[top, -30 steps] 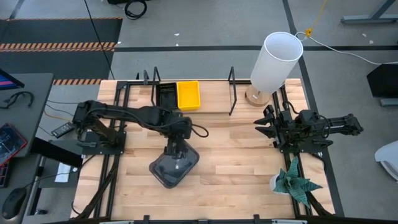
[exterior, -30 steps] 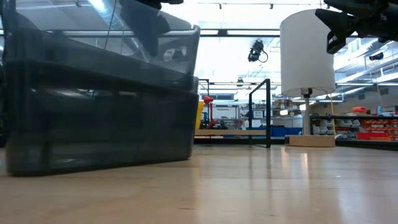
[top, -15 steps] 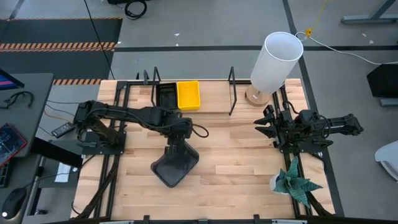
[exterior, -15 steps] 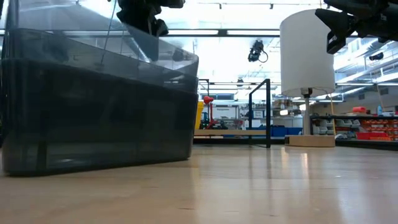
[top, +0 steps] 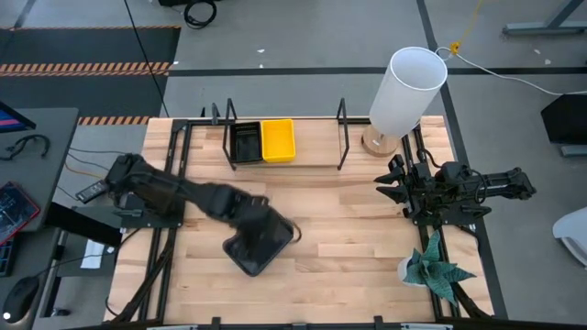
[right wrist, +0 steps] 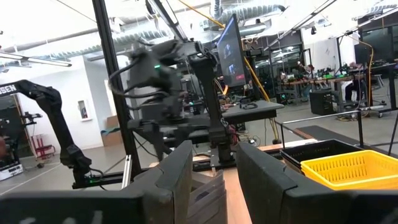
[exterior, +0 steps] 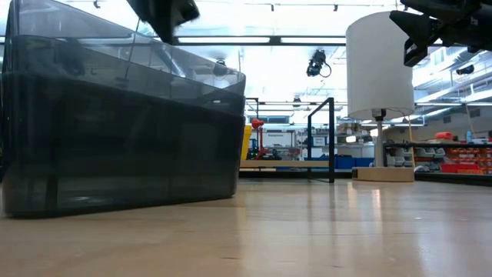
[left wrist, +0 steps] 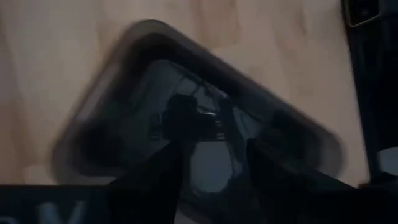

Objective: Stack baskets on shelf by color
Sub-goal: Stack the right black bin on top of the left black bin, then put the stack of black bins on the shelf

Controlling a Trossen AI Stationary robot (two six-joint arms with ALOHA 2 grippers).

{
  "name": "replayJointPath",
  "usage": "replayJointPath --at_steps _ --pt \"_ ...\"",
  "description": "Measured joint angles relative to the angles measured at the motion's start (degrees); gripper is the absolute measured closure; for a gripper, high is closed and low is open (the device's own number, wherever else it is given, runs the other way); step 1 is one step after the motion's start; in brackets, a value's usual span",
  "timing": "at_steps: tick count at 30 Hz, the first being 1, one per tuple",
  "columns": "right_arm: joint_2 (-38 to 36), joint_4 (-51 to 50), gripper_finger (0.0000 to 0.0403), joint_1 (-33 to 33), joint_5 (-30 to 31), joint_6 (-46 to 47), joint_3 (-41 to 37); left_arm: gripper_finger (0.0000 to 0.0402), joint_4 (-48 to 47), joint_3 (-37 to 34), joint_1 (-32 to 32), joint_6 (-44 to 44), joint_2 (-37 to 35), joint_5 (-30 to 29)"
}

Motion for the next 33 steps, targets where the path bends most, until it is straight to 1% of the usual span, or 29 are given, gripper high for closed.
replayJointPath --at_steps 4,7,9,14,18,21,25,29,33 --pt "0.00 0.00 0.0273 0.00 -0.01 0.00 0.00 0.0217 -0.10 0.11 -6.05 -6.27 0.70 -3.79" --pt "0.00 0.00 0.0273 0.00 0.01 0.00 0.00 0.0202 -0.79 0.11 -10.06 -10.08 2.29 -6.75" --pt "0.00 0.31 0.0273 0.02 -0.01 0.00 0.00 0.0189 -1.65 0.09 -12.37 -11.53 3.75 -7.16" --pt "0.04 0.95 0.0273 0.01 0.01 0.00 0.00 0.0156 -1.81 0.07 -15.31 -12.81 6.18 -7.16" --pt "0.07 0.91 0.0273 0.00 0.01 0.00 0.00 0.0142 -1.89 0.07 -15.80 -12.83 6.36 -7.23" --pt "0.07 0.92 0.0273 0.00 0.00 0.00 0.00 0.0144 -2.13 0.07 -15.68 -13.17 6.25 -7.17" --pt "0.07 0.90 0.0273 0.00 -0.01 0.00 0.00 0.0159 -3.00 0.07 -14.55 -15.15 4.90 -7.07" --pt "0.07 0.90 0.0273 0.02 0.00 0.00 0.00 0.0177 -3.18 0.07 -13.47 -17.88 3.24 -3.41" --pt "0.07 0.90 0.0273 0.00 -0.01 0.00 0.00 0.0187 -3.89 0.07 -15.51 -18.77 3.08 -3.62"
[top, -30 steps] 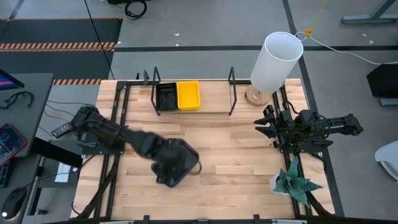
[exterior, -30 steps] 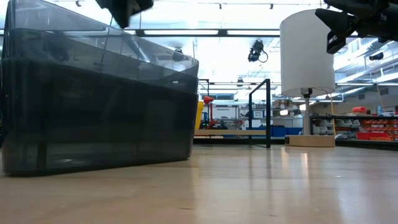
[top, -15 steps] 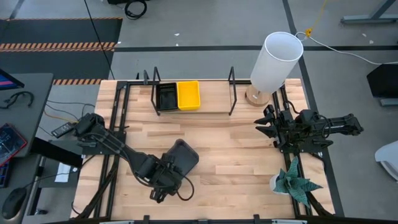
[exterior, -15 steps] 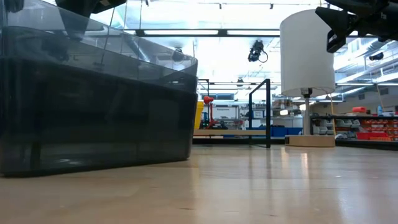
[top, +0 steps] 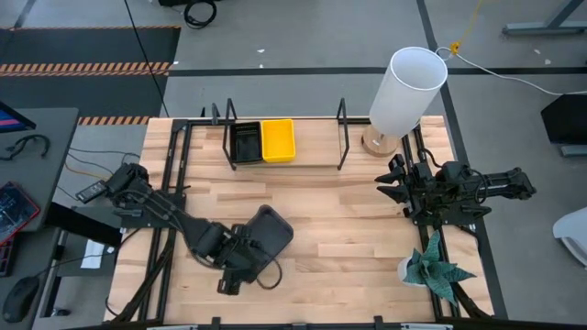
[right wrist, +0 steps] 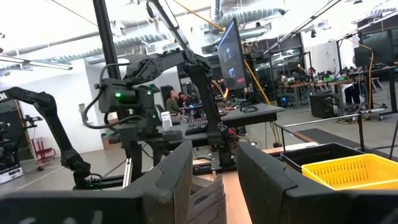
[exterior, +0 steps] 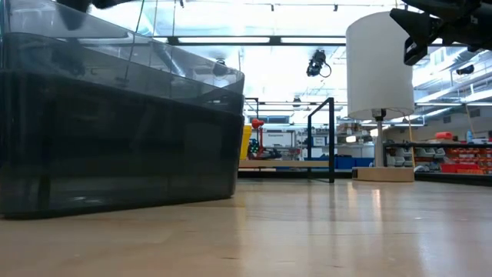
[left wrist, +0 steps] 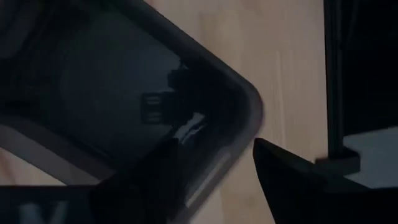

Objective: Stack baskets on shelf by color
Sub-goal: Put the stack of black bins on the shelf

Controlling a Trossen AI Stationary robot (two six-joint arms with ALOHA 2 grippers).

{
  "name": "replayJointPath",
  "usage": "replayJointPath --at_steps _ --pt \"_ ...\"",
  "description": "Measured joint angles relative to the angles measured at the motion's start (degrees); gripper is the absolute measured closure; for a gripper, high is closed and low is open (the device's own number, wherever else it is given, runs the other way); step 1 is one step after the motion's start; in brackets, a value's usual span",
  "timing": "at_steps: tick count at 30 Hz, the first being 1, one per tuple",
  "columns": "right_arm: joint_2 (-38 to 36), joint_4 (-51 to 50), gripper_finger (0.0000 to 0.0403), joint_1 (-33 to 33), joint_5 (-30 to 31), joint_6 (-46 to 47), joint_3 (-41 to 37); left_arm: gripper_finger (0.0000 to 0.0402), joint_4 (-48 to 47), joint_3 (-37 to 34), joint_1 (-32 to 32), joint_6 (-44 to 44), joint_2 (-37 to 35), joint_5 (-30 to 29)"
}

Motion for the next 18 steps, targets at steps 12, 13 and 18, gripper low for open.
replayJointPath --at_steps 12,13,18 --pt "0.00 -0.02 0.0273 0.01 0.01 0.00 0.00 0.0154 -1.85 -0.04 -6.39 3.08 2.87 -6.71" --pt "0.00 -0.01 0.0273 0.00 0.02 0.00 0.00 0.0157 -1.81 -0.04 -6.48 3.94 3.89 -6.56" --pt "0.02 0.02 0.0273 0.02 0.00 0.00 0.00 0.0177 -2.13 -0.07 -6.83 10.25 9.93 -6.00"
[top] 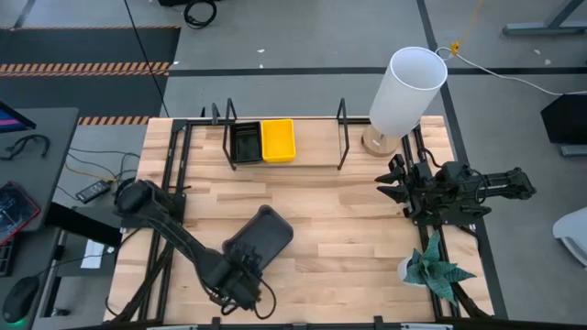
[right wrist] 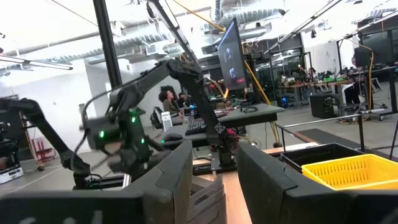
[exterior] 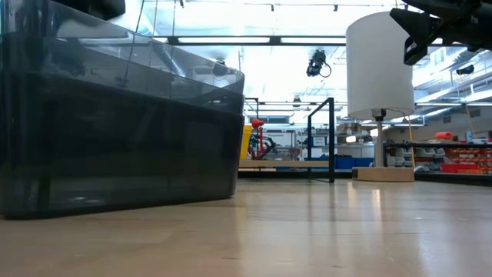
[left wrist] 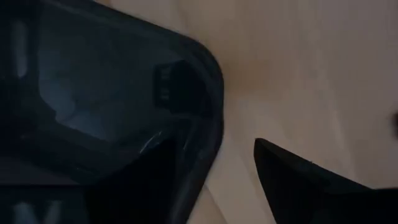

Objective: Stack baskets on shelf by color
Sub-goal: Put the stack of black bins on the shelf

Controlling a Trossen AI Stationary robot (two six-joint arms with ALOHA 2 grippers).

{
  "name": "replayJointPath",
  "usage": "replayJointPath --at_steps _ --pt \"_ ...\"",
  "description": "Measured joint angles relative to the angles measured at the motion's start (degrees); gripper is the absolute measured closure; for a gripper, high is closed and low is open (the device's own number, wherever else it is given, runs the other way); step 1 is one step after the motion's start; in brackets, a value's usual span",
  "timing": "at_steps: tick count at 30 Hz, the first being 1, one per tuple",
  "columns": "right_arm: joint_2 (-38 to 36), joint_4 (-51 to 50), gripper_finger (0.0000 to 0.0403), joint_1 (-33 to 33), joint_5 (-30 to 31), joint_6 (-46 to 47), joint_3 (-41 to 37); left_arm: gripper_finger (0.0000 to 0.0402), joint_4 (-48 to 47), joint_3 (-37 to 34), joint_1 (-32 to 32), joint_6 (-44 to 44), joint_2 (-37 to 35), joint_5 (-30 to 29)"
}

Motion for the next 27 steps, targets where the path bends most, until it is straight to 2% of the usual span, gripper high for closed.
replayJointPath --at_steps 3,6,12,14,22,27 --pt "0.02 -0.02 0.0273 0.00 0.00 0.00 0.00 0.0200 -0.37 0.00 0.04 3.26 3.20 -0.40" --pt "0.02 -0.02 0.0273 0.00 0.02 0.00 0.00 0.0241 -0.67 0.00 0.38 6.38 5.10 -0.52" --pt "0.01 -0.02 0.0273 0.00 0.01 0.00 0.00 0.0378 -0.41 0.07 1.81 9.11 5.15 -0.38" --pt "0.00 -0.04 0.0273 -0.01 0.01 0.00 0.00 0.0385 0.45 0.02 2.86 8.01 4.89 -0.10" --pt "0.01 -0.03 0.0273 0.00 0.00 0.00 0.00 0.0386 7.56 1.62 8.61 13.77 4.47 -3.34" --pt "0.00 -0.02 0.0273 0.00 0.00 0.00 0.00 0.0386 8.60 6.35 14.83 10.14 4.46 -4.37"
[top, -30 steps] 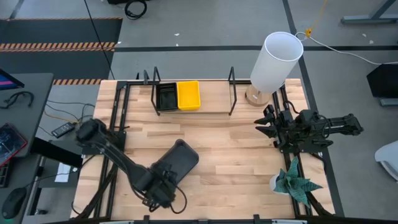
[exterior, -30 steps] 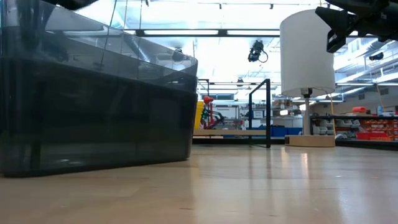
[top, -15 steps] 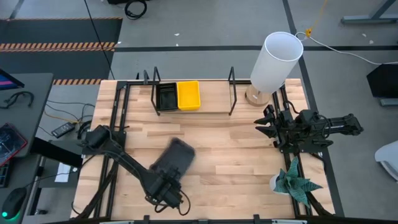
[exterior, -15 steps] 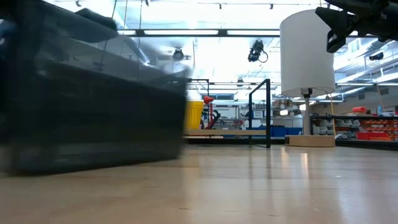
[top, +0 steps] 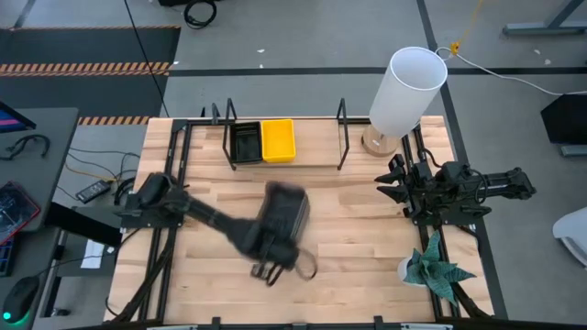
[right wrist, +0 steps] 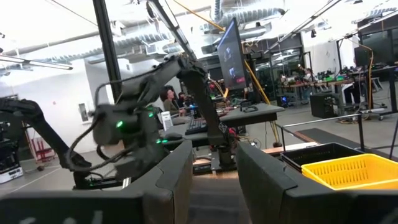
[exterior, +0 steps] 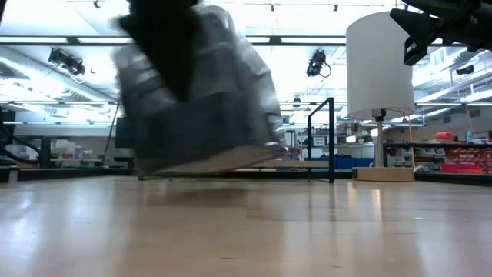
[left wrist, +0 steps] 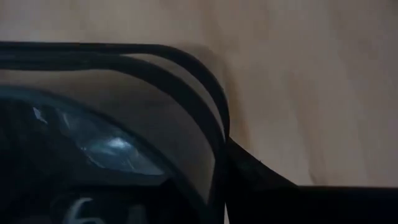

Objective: Stack baskets on shelf by color
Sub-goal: Put the stack of black bins on the shelf

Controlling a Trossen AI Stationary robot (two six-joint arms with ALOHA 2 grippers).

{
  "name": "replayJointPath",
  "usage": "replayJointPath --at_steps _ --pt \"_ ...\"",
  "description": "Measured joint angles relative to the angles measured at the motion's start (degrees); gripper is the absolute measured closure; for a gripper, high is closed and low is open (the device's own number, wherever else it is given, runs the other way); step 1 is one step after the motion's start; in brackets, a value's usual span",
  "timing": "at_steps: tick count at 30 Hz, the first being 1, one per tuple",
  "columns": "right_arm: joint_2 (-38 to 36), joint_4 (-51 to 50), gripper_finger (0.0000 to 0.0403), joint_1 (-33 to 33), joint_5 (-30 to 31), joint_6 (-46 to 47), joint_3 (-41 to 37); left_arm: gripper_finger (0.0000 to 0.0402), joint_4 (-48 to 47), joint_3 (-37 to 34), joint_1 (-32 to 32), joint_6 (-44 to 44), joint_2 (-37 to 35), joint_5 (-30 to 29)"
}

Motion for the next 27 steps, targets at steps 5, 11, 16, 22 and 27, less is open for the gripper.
replayJointPath --at_steps 5,11,16,22,27 --pt "0.00 -0.02 0.0273 -0.02 0.02 0.00 0.00 0.0386 2.45 5.89 5.09 2.22 0.00 -0.60" --pt "0.00 -0.01 0.0273 0.00 0.01 0.00 0.00 0.0386 7.87 9.20 10.67 2.79 0.00 0.89" --pt "0.00 -0.01 0.0273 -0.01 0.01 0.00 0.00 0.0384 9.61 9.30 16.33 3.57 0.00 3.57" --pt "0.00 -0.02 0.0273 0.00 0.00 0.00 0.00 0.0386 14.93 9.30 20.51 6.88 0.00 7.87" --pt "0.00 -0.01 0.0273 -0.01 0.01 0.00 0.00 0.0385 15.72 9.30 23.34 9.03 0.00 7.83"
